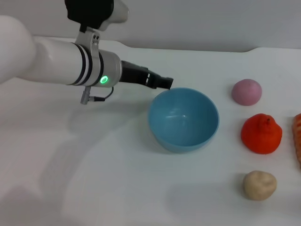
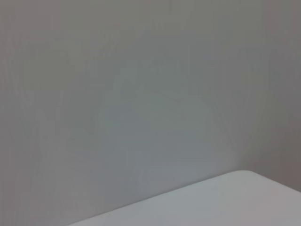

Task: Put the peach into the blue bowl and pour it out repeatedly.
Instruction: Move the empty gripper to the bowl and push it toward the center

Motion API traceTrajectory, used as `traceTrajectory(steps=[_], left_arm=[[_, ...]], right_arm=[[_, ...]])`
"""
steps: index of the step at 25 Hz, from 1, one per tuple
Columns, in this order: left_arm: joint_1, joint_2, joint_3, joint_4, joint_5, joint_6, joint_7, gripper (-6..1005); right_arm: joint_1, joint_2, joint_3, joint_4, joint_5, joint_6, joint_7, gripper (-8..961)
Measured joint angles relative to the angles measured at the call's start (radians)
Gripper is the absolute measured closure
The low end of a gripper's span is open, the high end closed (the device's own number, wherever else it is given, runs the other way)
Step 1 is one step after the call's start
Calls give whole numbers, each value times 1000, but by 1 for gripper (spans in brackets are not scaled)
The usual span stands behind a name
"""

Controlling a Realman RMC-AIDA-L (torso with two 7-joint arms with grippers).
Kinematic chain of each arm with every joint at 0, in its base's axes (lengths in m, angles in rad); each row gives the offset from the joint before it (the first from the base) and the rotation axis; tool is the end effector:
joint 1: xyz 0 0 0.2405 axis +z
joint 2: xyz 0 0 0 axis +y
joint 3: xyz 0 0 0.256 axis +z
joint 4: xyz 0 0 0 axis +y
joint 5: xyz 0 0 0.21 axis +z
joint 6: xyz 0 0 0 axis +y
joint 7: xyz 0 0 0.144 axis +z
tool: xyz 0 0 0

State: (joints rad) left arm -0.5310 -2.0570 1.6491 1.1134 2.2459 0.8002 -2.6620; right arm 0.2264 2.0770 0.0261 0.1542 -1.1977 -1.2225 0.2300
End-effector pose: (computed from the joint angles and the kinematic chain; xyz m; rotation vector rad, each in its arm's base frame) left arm -0.1806 0.3876 -0.0586 -2.3939 -1.0214 -0.1380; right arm 0.4204 0.2259 -0.0008 -1.2188 0.8999 0.5598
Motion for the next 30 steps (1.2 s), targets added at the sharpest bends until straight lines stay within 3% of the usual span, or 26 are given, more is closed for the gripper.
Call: traceTrajectory(steps=[6, 13, 30], left_arm=[[-19, -6, 49, -53, -7, 16, -8, 196], [-91, -13, 83, -200, -21, -27, -11, 197], [-108, -10, 123, -238, -47, -51, 1, 221]], right_arm=[[8, 0, 0, -2, 1, 0, 0, 321], [10, 0, 0, -2, 1, 0, -1, 321], [19, -1, -12, 0, -32, 35, 7, 321]])
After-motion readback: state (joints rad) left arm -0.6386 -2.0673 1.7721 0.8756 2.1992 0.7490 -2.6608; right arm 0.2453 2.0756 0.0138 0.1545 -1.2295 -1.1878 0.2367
